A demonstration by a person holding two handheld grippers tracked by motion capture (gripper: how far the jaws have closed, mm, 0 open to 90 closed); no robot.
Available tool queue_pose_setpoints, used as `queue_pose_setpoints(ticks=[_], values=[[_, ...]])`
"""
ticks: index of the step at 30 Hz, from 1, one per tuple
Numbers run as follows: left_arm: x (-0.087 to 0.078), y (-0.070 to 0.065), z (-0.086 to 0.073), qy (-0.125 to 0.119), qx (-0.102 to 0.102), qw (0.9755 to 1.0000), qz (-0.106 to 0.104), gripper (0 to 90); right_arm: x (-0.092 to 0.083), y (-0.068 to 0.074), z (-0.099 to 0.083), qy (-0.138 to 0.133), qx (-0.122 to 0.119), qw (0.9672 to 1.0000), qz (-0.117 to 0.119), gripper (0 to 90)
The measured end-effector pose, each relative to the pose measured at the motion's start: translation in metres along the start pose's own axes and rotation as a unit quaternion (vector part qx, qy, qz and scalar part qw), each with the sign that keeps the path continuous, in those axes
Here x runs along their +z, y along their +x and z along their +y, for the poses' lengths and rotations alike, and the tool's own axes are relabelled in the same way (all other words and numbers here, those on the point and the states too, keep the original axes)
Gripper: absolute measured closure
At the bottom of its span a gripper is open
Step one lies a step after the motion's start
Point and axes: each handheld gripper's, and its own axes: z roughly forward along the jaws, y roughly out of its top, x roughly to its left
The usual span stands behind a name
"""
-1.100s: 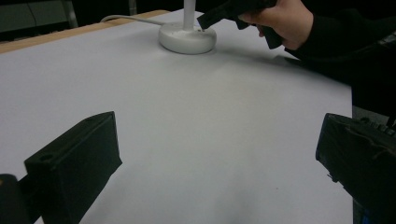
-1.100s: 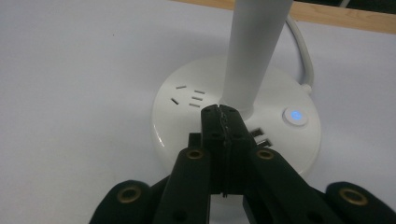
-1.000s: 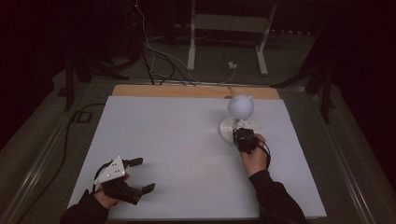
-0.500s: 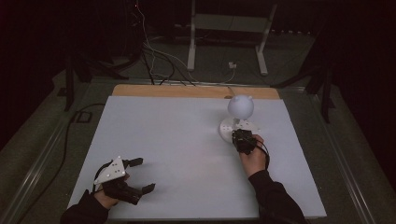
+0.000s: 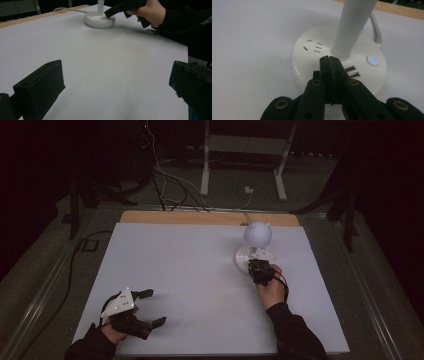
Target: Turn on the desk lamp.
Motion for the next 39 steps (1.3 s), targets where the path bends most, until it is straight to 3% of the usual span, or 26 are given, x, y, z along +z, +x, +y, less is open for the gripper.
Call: queue_pose_setpoints(ticks=[4,7,8,11,12,17,20,21,26,28,33,39], values=[[0.000,0.000,0.000,0.000,0.002,1.0000,0.001,0.3,0.000,0.001,-0.001,-0.005,-0.004,1.0000,-0.003,90.0],[0.000,0.000,0.000,0.000,0.000,1.0000,0.001,0.3,0.000,-0.003,0.000,-0.003,0.013,0.9998,0.014,86.5],[0.000,0.000,0.000,-0.001,0.000,1.0000,0.001,0.3,0.000,-0.004,-0.001,-0.006,0.008,0.9998,0.014,85.0],[0.000,0.000,0.000,-0.001,0.000,1.0000,0.001,0.3,-0.003,-0.004,0.000,-0.026,0.000,0.9995,0.020,72.9],[0.000,0.000,0.000,-0.001,-0.001,1.0000,0.001,0.3,-0.003,-0.004,0.000,-0.026,0.000,0.9995,0.020,72.9],[0.000,0.000,0.000,0.000,0.000,1.0000,0.002,0.3,-0.010,-0.002,0.004,-0.056,0.000,0.9970,0.054,49.0],[0.000,0.000,0.000,0.000,0.001,1.0000,0.002,0.3,-0.013,-0.001,0.005,-0.060,-0.004,0.9959,0.068,35.1],[0.000,0.000,0.000,0.000,0.000,1.0000,0.002,0.3,-0.014,-0.001,0.005,-0.059,-0.005,0.9956,0.073,34.1],[0.000,0.001,0.000,0.001,-0.002,1.0000,0.004,0.3,-0.019,-0.003,0.007,-0.051,0.033,0.9944,0.087,27.0],[0.001,0.001,0.000,0.002,-0.002,1.0000,0.004,0.3,-0.021,-0.005,0.007,-0.050,0.040,0.9936,0.093,17.8],[0.001,0.002,0.001,-0.001,-0.004,1.0000,0.005,0.3,-0.028,-0.010,0.006,-0.059,0.023,0.9896,0.129,4.6],[0.002,0.003,0.001,0.001,-0.003,1.0000,0.007,0.3,-0.035,-0.014,0.008,-0.064,0.002,0.9860,0.154,1.5]])
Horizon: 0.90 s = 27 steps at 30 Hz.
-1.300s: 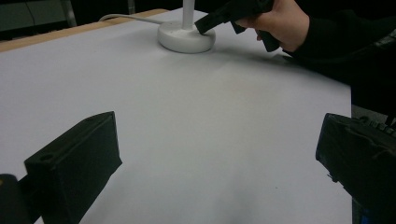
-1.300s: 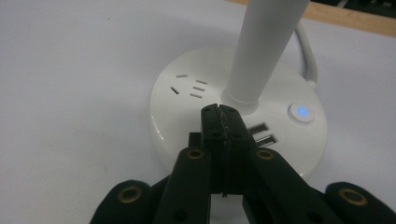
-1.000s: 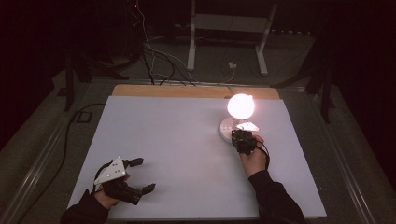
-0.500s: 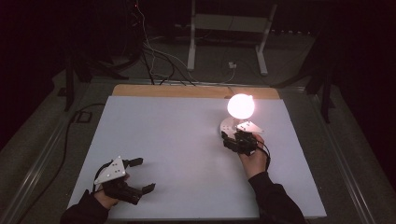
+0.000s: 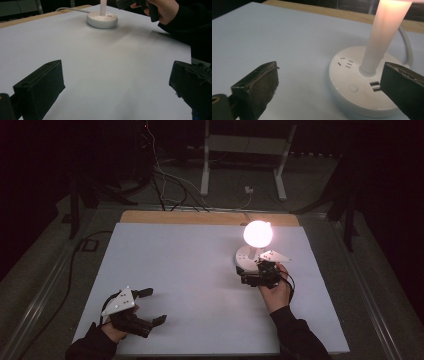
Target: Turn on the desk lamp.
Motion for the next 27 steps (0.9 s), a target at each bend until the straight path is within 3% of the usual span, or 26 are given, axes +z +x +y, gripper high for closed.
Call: queue_pose_setpoints(ticks=[6,12,16,27], values=[[0.000,0.000,0.000,-0.001,-0.002,1.0000,0.002,0.3,-0.008,0.001,0.002,0.002,-0.025,0.9997,-0.005,0.0],[-0.002,-0.001,-0.001,-0.003,-0.001,1.0000,-0.001,0.3,-0.021,0.002,0.003,-0.002,-0.037,0.9993,-0.012,0.0],[-0.002,-0.001,0.000,-0.003,-0.002,1.0000,-0.001,0.3,-0.028,0.004,0.002,-0.006,-0.038,0.9992,-0.003,0.0],[-0.002,-0.001,0.000,-0.003,-0.002,1.0000,-0.003,0.3,-0.054,0.006,-0.018,-0.023,-0.051,0.9984,0.004,0.0]])
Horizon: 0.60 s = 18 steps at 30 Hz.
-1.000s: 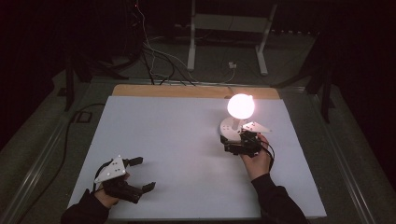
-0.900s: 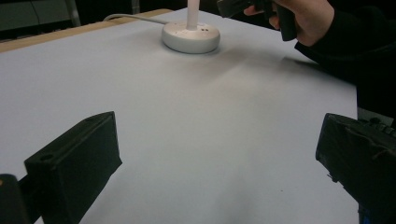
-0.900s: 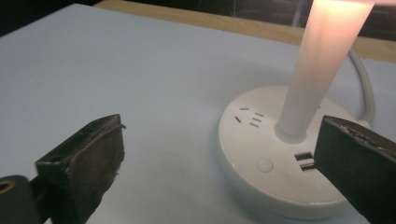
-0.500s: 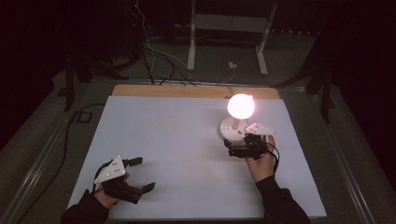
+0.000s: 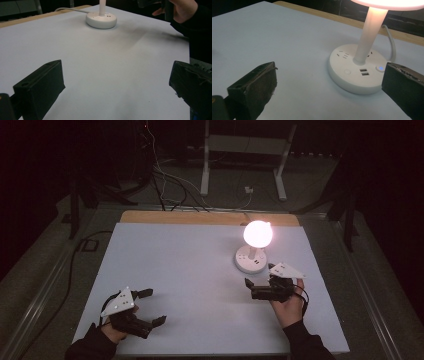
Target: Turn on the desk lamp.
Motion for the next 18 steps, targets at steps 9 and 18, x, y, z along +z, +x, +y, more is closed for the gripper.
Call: queue_pose_setpoints(ticks=[9,18], values=[[0.000,0.000,0.000,0.000,0.000,1.0000,0.000,0.3,-0.022,0.000,-0.014,0.008,0.000,0.9995,0.032,0.0],[0.000,0.000,0.000,0.002,0.002,1.0000,0.001,0.3,-0.036,-0.008,-0.037,0.033,-0.001,0.9984,0.047,0.0]])
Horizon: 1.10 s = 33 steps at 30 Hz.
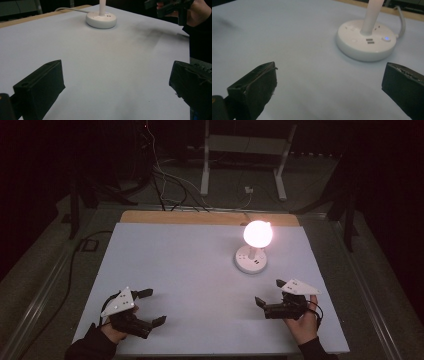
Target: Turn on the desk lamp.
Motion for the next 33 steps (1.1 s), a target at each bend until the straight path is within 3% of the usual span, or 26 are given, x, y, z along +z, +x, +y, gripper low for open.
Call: queue_pose_setpoints(ticks=[15,33], values=[[0.001,0.000,0.000,0.004,0.002,1.0000,0.001,0.3,-0.010,-0.012,-0.040,0.058,-0.012,0.9982,0.011,0.0],[0.001,0.000,0.000,0.005,0.001,1.0000,0.001,0.3,-0.002,-0.018,-0.041,0.068,-0.004,0.9976,0.013,0.0]])
